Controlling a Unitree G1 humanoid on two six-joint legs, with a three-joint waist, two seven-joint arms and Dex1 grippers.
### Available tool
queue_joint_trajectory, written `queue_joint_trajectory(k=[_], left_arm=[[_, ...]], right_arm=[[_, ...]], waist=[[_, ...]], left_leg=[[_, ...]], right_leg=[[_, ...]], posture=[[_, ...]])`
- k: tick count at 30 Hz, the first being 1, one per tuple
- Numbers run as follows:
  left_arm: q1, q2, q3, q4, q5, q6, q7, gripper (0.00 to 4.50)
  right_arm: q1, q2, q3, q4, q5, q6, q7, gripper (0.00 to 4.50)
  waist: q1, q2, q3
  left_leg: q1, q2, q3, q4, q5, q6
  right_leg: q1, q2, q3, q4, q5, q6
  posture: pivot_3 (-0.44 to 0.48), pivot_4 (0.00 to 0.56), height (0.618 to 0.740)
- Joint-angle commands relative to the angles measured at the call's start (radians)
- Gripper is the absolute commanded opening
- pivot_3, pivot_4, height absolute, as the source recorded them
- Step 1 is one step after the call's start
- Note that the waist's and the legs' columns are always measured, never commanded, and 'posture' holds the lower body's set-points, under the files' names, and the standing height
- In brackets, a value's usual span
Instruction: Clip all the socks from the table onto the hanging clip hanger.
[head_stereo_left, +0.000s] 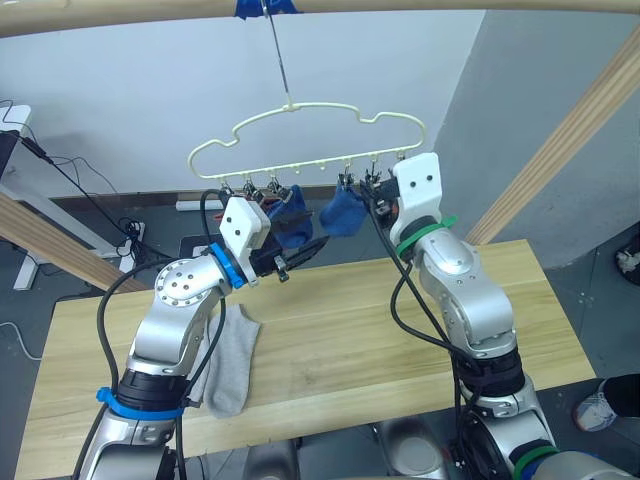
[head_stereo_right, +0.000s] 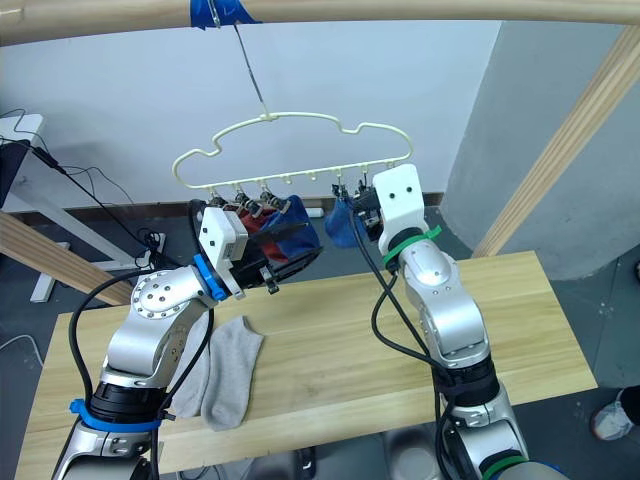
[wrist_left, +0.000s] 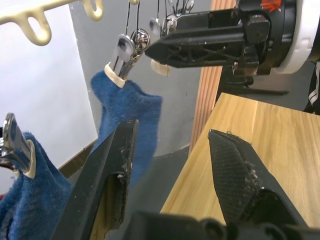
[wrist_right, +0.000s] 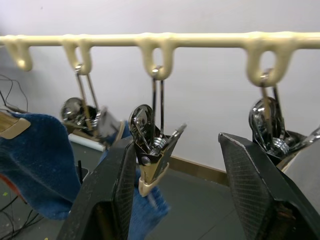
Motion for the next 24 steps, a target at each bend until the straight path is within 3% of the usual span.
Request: queue_joint_trajectory(k=[1,24], left_arm=[[-0.017,-0.004,0.008,-0.014,0.002,-0.025,0.002,2.49],[-0.021,-0.007,0.003,0.001,0.005,-0.032,-0.001,2.49]], right_arm=[[-0.027,0.033,-0.030,-0.030,0.009,0.010,-0.023,2.67],[-0.069,0.218,-0.150,-0.174,0.107,0.282,-0.135,2.67]], waist=[[0.000,0.000,0.000],[-0.001,0.000,0.000]], left_leg=[[0.000,0.000,0.000,0.000,0.000,0.000],[0.000,0.000,0.000,0.000,0.000,0.000]], right_leg=[[0.000,0.000,0.000,0.000,0.000,0.000],[-0.001,0.000,0.000,0.000,0.000,0.000]], posture=[[-0.282,0.244,0.740],[-0.299,0.248,0.740]])
